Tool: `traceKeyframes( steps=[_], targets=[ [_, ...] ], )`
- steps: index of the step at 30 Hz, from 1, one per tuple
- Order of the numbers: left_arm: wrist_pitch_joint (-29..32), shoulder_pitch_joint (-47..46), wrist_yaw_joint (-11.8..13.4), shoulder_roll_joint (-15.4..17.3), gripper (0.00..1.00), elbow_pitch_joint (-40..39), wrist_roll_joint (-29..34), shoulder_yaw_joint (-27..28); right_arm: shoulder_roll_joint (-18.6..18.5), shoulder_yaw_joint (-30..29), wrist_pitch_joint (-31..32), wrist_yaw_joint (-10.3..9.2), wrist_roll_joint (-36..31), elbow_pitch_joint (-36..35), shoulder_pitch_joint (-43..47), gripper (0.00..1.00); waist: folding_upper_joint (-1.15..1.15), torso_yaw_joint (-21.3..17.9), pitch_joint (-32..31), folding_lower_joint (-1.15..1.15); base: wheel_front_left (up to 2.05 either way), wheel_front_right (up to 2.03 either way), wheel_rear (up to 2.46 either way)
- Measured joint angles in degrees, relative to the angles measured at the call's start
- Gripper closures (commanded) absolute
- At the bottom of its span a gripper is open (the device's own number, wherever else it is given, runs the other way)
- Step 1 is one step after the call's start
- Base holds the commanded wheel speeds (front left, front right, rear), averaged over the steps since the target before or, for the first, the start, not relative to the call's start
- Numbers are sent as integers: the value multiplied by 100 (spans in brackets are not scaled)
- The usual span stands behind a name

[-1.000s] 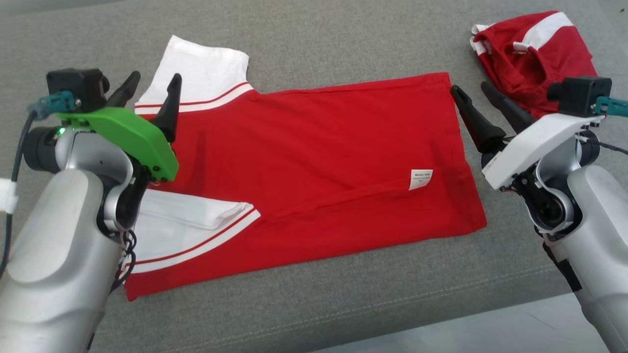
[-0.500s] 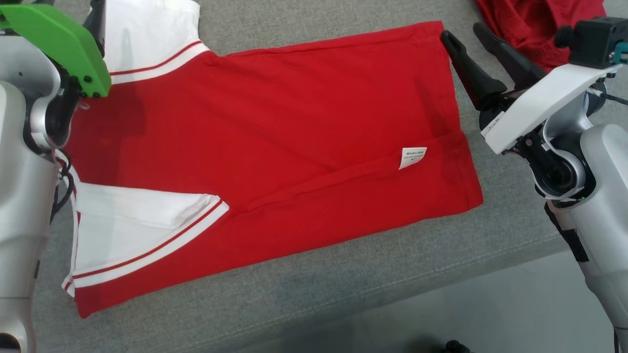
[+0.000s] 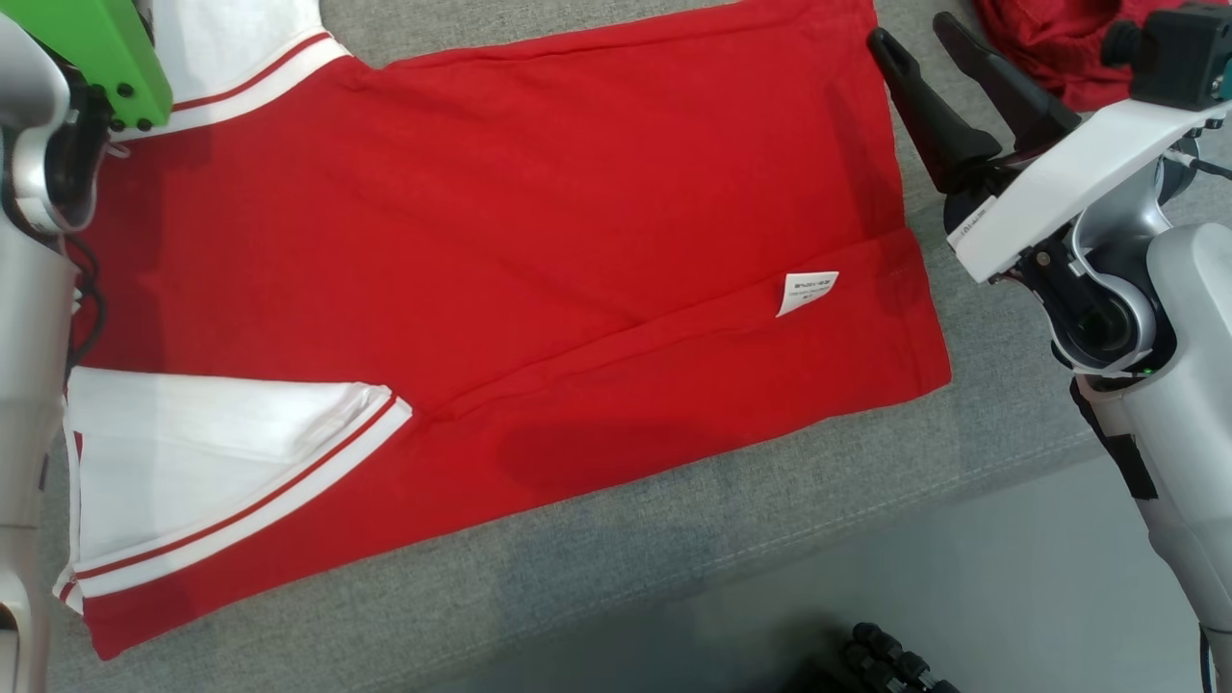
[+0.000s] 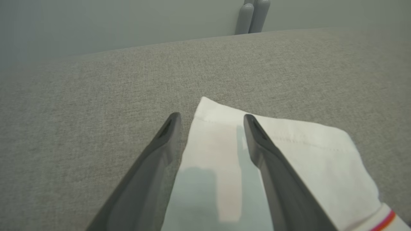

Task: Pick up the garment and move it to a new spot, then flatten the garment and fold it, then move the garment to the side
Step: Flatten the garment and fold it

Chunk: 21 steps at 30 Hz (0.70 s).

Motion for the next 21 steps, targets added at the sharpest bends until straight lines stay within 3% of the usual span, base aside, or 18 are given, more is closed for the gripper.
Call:
traceKeyframes(
  steps=[8, 19, 20, 21],
  targets=[
    [-48, -177, 1, 203, 0, 393, 93, 43, 132, 141, 8, 46, 1, -11, -48, 0, 0, -117, 41, 0, 0, 0, 0],
    [-111, -374, -31, 108, 1, 733, 100, -38, 103, 80, 7, 47, 8, -12, -49, 0, 0, -254, 114, 0, 0, 0, 0],
    [-137, -397, -59, 108, 44, 762, 100, -40, 105, 79, 7, 48, 8, -11, -49, 0, 0, -258, 119, 0, 0, 0, 0],
    [-159, -416, -64, 108, 55, 791, 100, -45, 107, 78, 5, 47, 8, -11, -49, 0, 0, -262, 124, 0, 0, 0, 0]
  ],
)
